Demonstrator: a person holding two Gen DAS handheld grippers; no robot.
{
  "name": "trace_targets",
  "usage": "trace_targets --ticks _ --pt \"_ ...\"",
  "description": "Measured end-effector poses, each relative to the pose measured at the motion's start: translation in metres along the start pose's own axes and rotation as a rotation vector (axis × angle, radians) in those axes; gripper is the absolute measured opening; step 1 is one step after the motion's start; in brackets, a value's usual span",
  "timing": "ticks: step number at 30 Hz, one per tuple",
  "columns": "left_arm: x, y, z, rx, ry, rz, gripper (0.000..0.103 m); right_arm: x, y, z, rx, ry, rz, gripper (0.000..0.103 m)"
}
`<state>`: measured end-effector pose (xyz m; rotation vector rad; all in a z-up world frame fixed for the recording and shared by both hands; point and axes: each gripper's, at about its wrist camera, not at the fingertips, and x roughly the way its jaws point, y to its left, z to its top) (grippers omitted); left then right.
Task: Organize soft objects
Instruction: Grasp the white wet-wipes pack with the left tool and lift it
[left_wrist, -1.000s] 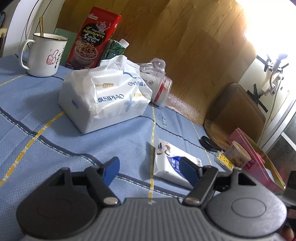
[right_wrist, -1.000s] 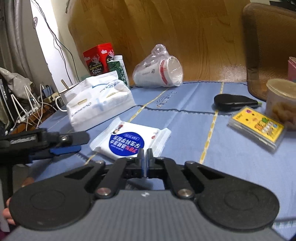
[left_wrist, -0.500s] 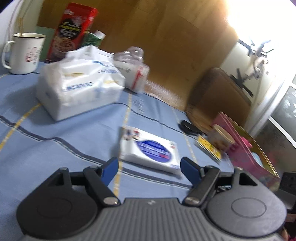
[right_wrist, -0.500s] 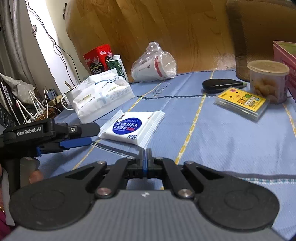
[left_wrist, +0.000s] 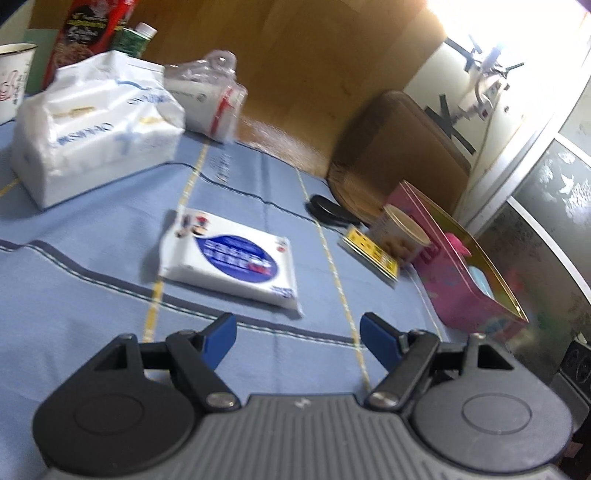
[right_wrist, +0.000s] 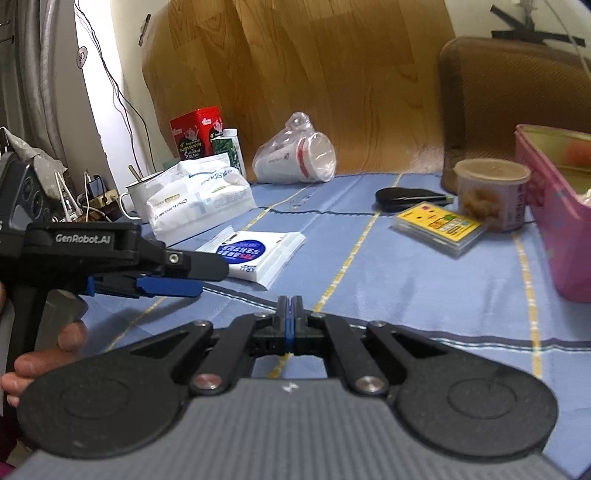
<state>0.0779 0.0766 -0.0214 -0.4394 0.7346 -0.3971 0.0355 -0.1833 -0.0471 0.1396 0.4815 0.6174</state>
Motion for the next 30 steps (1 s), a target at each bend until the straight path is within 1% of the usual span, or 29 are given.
trace_targets --ticks 5,8,12,21,24,28,29,30 --pt "0.005 -0.011 -0.001 0.031 0.016 -0.007 0.076 -0.013 -0.004 -0.003 -0.029 -0.036 -0.044 0.002" --pt "0.006 -0.015 -0.002 0.039 0.023 -0.004 0.076 -0.017 -0.012 -0.006 -0.013 -0.046 -0.066 0.002" --pt "0.007 -0.016 -0.001 0.049 0.020 0.019 0.076 -0.019 -0.022 -0.009 0.015 -0.037 -0.080 0.002" --pt "-0.008 0.000 0.011 0.028 -0.025 0.061 0.076 -0.017 -0.019 -0.007 -0.008 -0.047 -0.057 0.002" --pt "-0.015 0.008 0.017 0.025 -0.037 0.065 0.073 -0.014 -0.015 -0.005 -0.022 -0.043 -0.044 0.002" --pt "-0.015 0.012 0.022 0.029 -0.034 0.064 0.073 -0.008 -0.010 -0.003 -0.044 -0.034 -0.030 0.003" --pt "-0.014 0.012 0.024 0.037 -0.039 0.076 0.073 -0.005 -0.009 -0.002 -0.050 -0.024 -0.018 0.007" --pt "-0.013 0.012 0.026 0.041 -0.046 0.089 0.076 -0.002 -0.008 -0.001 -0.057 -0.010 -0.003 0.008"
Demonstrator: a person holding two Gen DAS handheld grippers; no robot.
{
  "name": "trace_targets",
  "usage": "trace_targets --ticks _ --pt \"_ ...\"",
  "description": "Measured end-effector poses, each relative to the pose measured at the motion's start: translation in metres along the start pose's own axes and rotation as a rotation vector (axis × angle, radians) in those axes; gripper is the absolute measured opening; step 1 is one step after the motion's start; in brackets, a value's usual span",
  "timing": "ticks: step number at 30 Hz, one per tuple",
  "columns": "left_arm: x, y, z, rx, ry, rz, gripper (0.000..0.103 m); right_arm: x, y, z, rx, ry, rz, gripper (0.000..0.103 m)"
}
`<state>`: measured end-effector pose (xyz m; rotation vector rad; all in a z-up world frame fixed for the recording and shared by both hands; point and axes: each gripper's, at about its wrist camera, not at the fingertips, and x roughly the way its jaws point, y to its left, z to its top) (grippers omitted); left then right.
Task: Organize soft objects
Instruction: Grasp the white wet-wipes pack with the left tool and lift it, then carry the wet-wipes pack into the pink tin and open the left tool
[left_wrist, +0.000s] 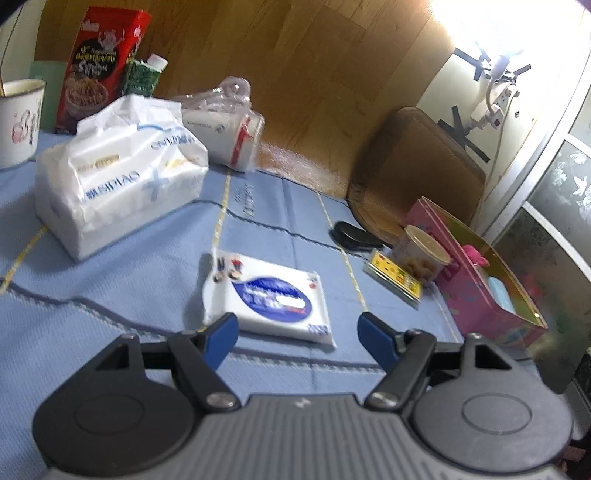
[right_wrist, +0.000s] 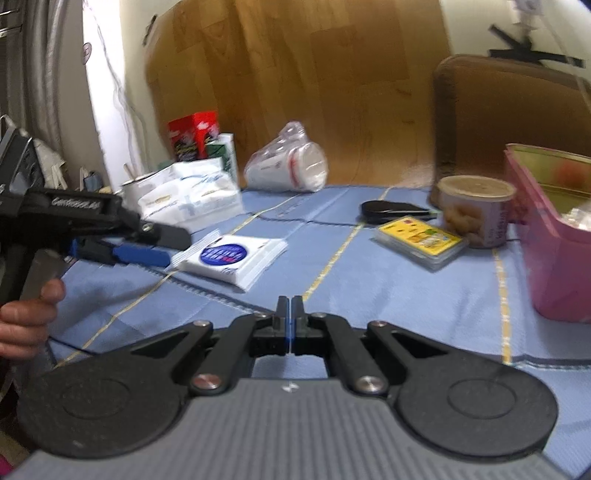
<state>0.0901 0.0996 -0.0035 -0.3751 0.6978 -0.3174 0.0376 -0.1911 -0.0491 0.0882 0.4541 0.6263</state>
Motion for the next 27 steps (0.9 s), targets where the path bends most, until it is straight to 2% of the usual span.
trace_targets --ticks 1,3,5,7,11,13,14,15,18,19,23,27 --pt "0.001 0.001 0.002 -0.001 -0.005 0.012 0.078 0.003 0.001 0.002 -0.009 0.008 0.012 0.009" --pt "0.004 0.006 0.008 -0.011 -0.013 0.029 0.080 0.011 0.006 0.006 -0.044 0.027 0.036 0.019" --pt "0.009 0.010 0.014 -0.008 -0.016 0.039 0.084 0.022 0.011 0.010 -0.080 0.050 0.057 0.050" --pt "0.019 0.013 0.019 0.002 -0.005 0.058 0.096 0.034 0.016 0.015 -0.110 0.060 0.068 0.053" --pt "0.038 0.017 0.022 0.015 0.038 0.045 0.098 0.068 0.022 0.027 -0.166 0.101 0.086 0.063" --pt "0.046 0.015 0.019 0.029 0.058 0.035 0.090 0.086 0.021 0.032 -0.160 0.157 0.101 0.065" --pt "0.046 0.011 0.016 0.043 0.048 0.044 0.087 0.090 0.023 0.035 -0.171 0.149 0.104 0.065" --pt "0.047 0.007 0.014 0.058 0.049 0.042 0.078 0.093 0.026 0.036 -0.181 0.167 0.117 0.066" --pt "0.047 -0.005 0.008 0.086 0.048 0.059 0.076 0.094 0.036 0.034 -0.238 0.152 0.073 0.055" --pt "0.045 -0.010 0.006 0.097 0.046 0.063 0.075 0.092 0.035 0.033 -0.234 0.141 0.055 0.048" --pt "0.041 -0.022 0.006 0.095 0.051 0.022 0.070 0.075 0.024 0.028 -0.177 0.111 0.027 0.046" --pt "0.036 -0.052 0.010 0.148 0.022 -0.017 0.070 0.048 0.024 0.025 -0.207 0.008 -0.051 0.046"
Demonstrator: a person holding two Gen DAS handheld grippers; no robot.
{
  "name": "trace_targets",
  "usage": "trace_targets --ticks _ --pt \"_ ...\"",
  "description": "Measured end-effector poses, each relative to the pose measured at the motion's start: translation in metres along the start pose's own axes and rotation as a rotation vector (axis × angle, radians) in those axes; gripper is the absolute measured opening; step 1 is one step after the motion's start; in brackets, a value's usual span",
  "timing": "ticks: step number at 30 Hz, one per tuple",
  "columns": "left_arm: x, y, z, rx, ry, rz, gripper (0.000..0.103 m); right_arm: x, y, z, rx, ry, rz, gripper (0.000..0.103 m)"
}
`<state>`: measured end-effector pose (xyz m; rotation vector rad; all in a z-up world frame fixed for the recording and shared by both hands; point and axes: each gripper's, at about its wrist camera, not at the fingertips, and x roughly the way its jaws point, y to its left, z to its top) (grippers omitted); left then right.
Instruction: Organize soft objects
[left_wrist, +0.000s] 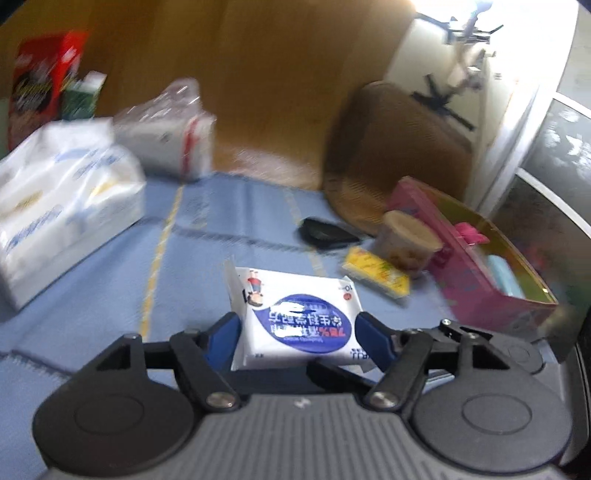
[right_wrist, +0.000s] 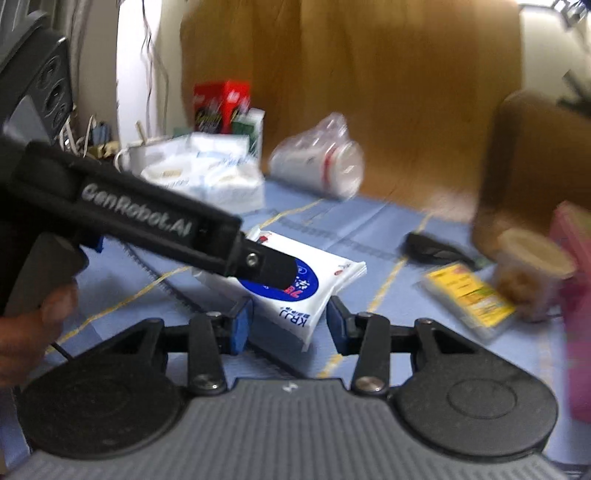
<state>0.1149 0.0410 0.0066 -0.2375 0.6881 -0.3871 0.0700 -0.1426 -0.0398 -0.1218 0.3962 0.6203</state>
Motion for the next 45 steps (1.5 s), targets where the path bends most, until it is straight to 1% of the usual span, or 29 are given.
trace_targets --ticks 4,7,11,13,17,18,19,20,21,22,23,25,26,28,31,34,37,38,40,43,45 --pt "0.001 -0.037 0.016 0.082 -0.038 -0.039 0.070 -0.029 -0.015 0.002 0.006 -0.097 -0.087 0.046" --pt "0.012 -0.065 0.031 0.130 -0.034 -0.090 0.070 -0.049 -0.031 0.002 0.004 -0.150 -0.160 0.046" --pt "0.032 -0.116 0.047 0.225 -0.037 -0.147 0.070 -0.074 -0.062 0.000 0.024 -0.206 -0.277 0.046" --pt "0.045 -0.145 0.054 0.274 -0.042 -0.181 0.070 -0.087 -0.081 -0.002 0.052 -0.222 -0.331 0.046" --pt "0.073 -0.197 0.067 0.338 -0.051 -0.249 0.070 -0.107 -0.124 -0.012 0.110 -0.240 -0.448 0.046" --pt "0.079 -0.208 0.070 0.353 -0.062 -0.259 0.074 -0.109 -0.135 -0.014 0.126 -0.243 -0.478 0.046" --pt "0.086 -0.219 0.071 0.373 -0.073 -0.264 0.079 -0.109 -0.144 -0.015 0.139 -0.247 -0.506 0.048" --pt "0.092 -0.226 0.071 0.384 -0.075 -0.264 0.081 -0.106 -0.156 -0.018 0.150 -0.250 -0.557 0.051" --pt "0.099 -0.231 0.071 0.380 -0.073 -0.245 0.081 -0.104 -0.166 -0.022 0.158 -0.239 -0.617 0.053" --pt "0.104 -0.233 0.070 0.369 -0.063 -0.230 0.080 -0.097 -0.179 -0.026 0.178 -0.201 -0.687 0.056" --pt "0.106 -0.232 0.068 0.354 -0.047 -0.227 0.080 -0.093 -0.189 -0.030 0.206 -0.178 -0.711 0.056" --pt "0.105 -0.222 0.060 0.343 -0.033 -0.235 0.080 -0.099 -0.199 -0.039 0.275 -0.199 -0.689 0.056" --pt "0.102 -0.218 0.054 0.351 -0.036 -0.218 0.080 -0.103 -0.200 -0.044 0.295 -0.218 -0.681 0.056" --pt "0.099 -0.210 0.048 0.356 -0.033 -0.194 0.080 -0.103 -0.199 -0.048 0.294 -0.223 -0.686 0.056" --pt "0.090 -0.194 0.036 0.340 -0.006 -0.188 0.080 -0.100 -0.193 -0.047 0.302 -0.239 -0.666 0.056" --pt "0.075 -0.177 0.020 0.345 0.005 -0.176 0.080 -0.109 -0.179 -0.046 0.298 -0.272 -0.649 0.055" --pt "0.061 -0.153 0.004 0.336 0.018 -0.143 0.080 -0.111 -0.164 -0.040 0.275 -0.294 -0.614 0.053" --pt "0.058 -0.145 0.002 0.327 0.026 -0.131 0.080 -0.111 -0.159 -0.038 0.265 -0.298 -0.601 0.051" --pt "0.053 -0.125 -0.003 0.301 0.042 -0.095 0.080 -0.108 -0.148 -0.033 0.241 -0.302 -0.565 0.049" --pt "0.047 -0.092 -0.007 0.252 0.056 -0.024 0.080 -0.100 -0.129 -0.025 0.204 -0.296 -0.501 0.045" --pt "0.044 -0.069 -0.008 0.218 0.054 0.033 0.080 -0.090 -0.115 -0.021 0.175 -0.277 -0.446 0.044"
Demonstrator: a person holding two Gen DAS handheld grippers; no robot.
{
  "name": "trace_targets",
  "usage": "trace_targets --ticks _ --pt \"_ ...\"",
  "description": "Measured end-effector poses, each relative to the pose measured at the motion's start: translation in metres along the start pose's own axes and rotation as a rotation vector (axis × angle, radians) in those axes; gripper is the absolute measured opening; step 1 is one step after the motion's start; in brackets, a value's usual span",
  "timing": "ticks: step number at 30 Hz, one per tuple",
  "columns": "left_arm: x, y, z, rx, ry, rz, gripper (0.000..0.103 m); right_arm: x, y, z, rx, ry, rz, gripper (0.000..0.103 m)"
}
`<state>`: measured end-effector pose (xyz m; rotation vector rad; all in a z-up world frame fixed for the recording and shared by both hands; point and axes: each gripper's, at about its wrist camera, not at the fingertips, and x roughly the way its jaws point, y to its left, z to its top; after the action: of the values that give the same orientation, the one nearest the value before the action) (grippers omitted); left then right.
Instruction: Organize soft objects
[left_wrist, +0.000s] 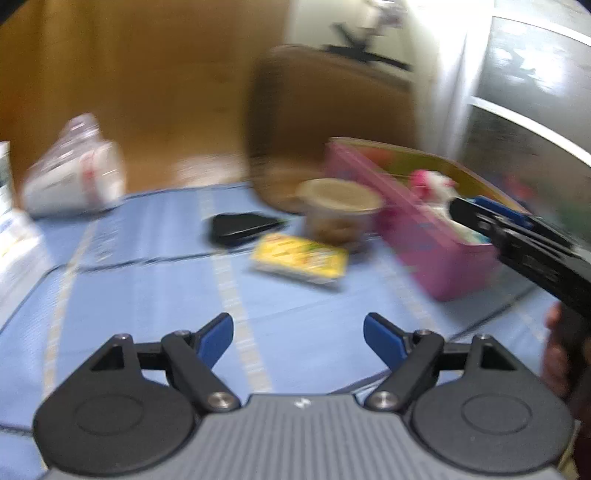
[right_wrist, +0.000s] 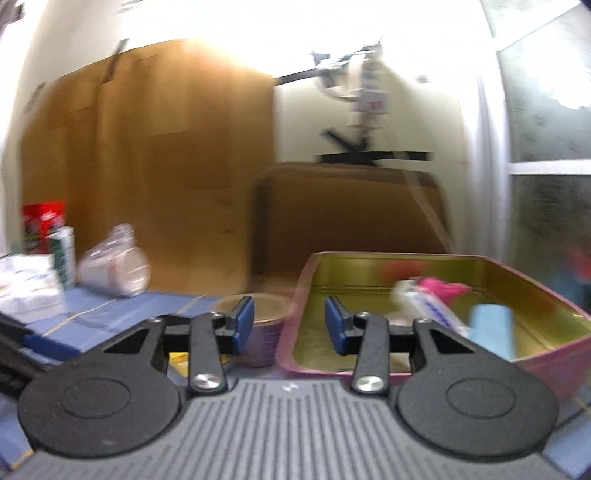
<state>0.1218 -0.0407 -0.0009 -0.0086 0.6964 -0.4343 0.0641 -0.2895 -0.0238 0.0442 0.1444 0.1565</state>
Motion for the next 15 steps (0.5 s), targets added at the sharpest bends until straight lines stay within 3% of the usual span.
trace_targets --ticks 5,10,15 --pt "-0.002 0.042 -0.007 -0.062 -0.008 0.169 0.080 0.023 0.038 -0.002 -0.024 0.104 0.160 0.044" --pt "0.007 0.077 -0.018 -0.141 -0.030 0.347 0.080 0.076 0.068 0.003 -0.023 0.234 0.269 0.045" --pt "0.003 0.082 -0.020 -0.160 -0.043 0.339 0.082 0.149 0.101 0.016 -0.143 0.355 0.291 0.050"
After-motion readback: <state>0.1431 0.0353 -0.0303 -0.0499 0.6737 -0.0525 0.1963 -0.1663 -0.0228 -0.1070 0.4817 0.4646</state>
